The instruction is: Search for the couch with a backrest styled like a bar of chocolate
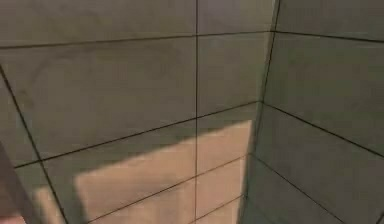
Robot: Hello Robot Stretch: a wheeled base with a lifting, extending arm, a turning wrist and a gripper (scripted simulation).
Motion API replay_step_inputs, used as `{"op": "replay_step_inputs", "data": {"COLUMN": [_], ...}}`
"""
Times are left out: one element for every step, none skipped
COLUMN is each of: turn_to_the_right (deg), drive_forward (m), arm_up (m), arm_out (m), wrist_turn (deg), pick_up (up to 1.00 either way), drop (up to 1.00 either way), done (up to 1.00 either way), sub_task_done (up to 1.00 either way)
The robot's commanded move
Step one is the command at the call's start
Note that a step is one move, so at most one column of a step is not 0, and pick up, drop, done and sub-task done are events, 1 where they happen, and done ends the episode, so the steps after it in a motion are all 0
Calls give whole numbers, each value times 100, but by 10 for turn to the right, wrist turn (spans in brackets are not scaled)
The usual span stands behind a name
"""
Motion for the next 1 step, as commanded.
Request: {"op": "replay_step_inputs", "data": {"turn_to_the_right": [450], "drive_forward": [0], "arm_up": [0], "arm_out": [0], "wrist_turn": [0], "pick_up": [0], "drop": [0], "done": [0], "sub_task_done": [0]}}
